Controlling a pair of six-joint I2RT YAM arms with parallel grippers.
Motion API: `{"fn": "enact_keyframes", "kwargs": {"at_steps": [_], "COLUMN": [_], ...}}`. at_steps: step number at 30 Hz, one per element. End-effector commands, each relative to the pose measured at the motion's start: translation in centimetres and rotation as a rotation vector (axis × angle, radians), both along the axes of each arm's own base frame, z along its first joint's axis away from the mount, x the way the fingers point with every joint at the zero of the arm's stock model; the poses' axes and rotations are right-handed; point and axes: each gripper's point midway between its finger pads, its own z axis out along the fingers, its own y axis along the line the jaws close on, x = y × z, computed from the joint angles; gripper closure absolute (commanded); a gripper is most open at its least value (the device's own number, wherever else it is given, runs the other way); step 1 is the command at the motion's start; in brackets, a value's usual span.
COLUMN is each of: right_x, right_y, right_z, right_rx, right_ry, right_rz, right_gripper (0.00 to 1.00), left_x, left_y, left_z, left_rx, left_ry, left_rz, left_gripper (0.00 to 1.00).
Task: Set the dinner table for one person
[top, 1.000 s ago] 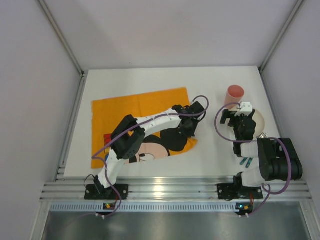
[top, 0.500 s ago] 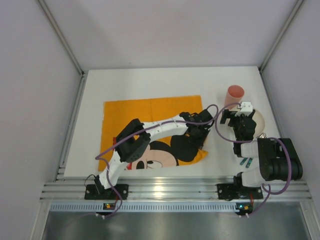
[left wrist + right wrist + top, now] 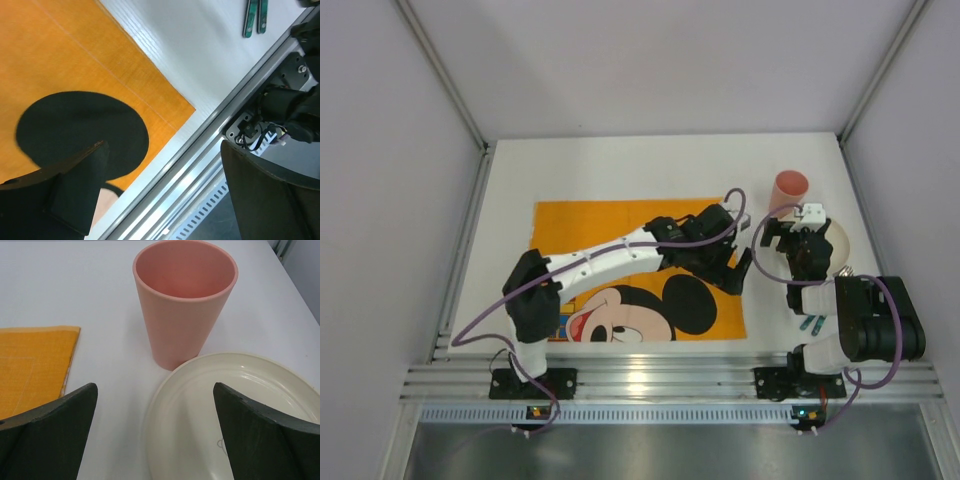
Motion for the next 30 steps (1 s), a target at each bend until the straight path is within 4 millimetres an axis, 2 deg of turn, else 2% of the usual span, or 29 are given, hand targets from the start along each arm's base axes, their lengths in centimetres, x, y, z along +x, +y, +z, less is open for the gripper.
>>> {"fn": "enact_keyframes", "kwargs": {"at_steps": [1,2,4,5,7,8,9,11,12,14,15,20,21,22,23,24,25,26,27,28,29,30], "right_x": [0.6,0.6,0.6,0.6,0.6,0.6,0.6,0.6,0.6,0.5,0.6,0.5,0.9,1.2,0.8,2.7,1.7,2.0,4.1,4.4,2.8,3.6], "right_y": [0.2,0.2,0.2,0.2,0.2,0.2,0.2,0.2,0.2,0.2,0.3,-0.1,0.0,0.6,0.8,0.9,1.0,1.1,1.3,1.7,3.4,4.7], "right_z": [1.6,1.6,1.6,1.6,1.6,1.6,1.6,1.6,1.6,1.6,1.6,1.7,2.2,4.0,1.5,4.8,2.5,3.2,7.8,7.7,6.5,9.4], "right_rx": [-0.005,-0.005,-0.005,-0.005,-0.005,-0.005,-0.005,-0.005,-0.005,-0.005,-0.005,-0.006,-0.012,-0.02,-0.033,-0.035,-0.018,-0.002,0.014,0.03,0.098,0.112], "right_ry": [-0.062,-0.062,-0.062,-0.062,-0.062,-0.062,-0.062,-0.062,-0.062,-0.061,-0.062,-0.064,-0.06,-0.082,0.07,0.056,0.239,0.294,0.261,0.332,0.471,0.436], "right_rz": [0.014,0.016,0.014,0.016,0.014,0.016,0.016,0.016,0.014,0.014,0.017,-0.004,0.002,0.039,0.057,0.065,0.069,0.068,0.072,0.092,0.16,0.241], "right_gripper": [0.0,0.0,0.0,0.0,0.0,0.0,0.0,0.0,0.0,0.0,0.0,0.0,0.0,0.0,0.0,0.0,0.0,0.0,0.0,0.0,0.0,0.0], "left_x": [1.7,2.1,3.1,4.2,5.2,6.3,6.6,6.8,7.9,8.2,8.5,9.1,9.4,9.6,9.7,9.9,10.0,10.1,10.2,10.3,10.4,10.4], "left_y": [2.7,4.2,6.5,9.2,12.3,15.3,17.5,19.9,22.0,23.8,24.9,26.1,26.1,26.0,25.9,25.8,25.6,25.6,25.5,25.5,25.5,25.5], "left_z": [6.6,8.2,9.2,10.7,11.6,13.4,12.0,12.0,10.4,9.7,8.7,8.9,9.2,9.0,9.2,9.4,9.4,9.5,9.6,9.6,10.0,10.0], "left_rx": [-0.068,-0.064,-0.026,0.017,0.059,0.076,0.127,0.084,0.098,0.065,0.061,0.057,0.056,0.066,0.066,0.062,0.06,0.053,0.046,0.043,0.029,0.03], "left_ry": [-0.176,-0.225,-0.295,-0.378,-0.447,-0.534,-0.549,-0.511,-0.453,-0.372,-0.312,-0.318,-0.328,-0.327,-0.331,-0.333,-0.336,-0.338,-0.339,-0.342,-0.353,-0.358], "left_rz": [0.108,0.151,0.222,0.311,0.421,0.538,0.601,0.68,0.738,0.78,0.808,0.848,0.849,0.848,0.848,0.849,0.849,0.852,0.853,0.855,0.863,0.858], "left_gripper": [0.01,0.01,0.01,0.01,0.01,0.01,0.01,0.01,0.01,0.01,0.03,0.03,0.03,0.04,0.04,0.05,0.05,0.05,0.05,0.05,0.05,0.05]}}
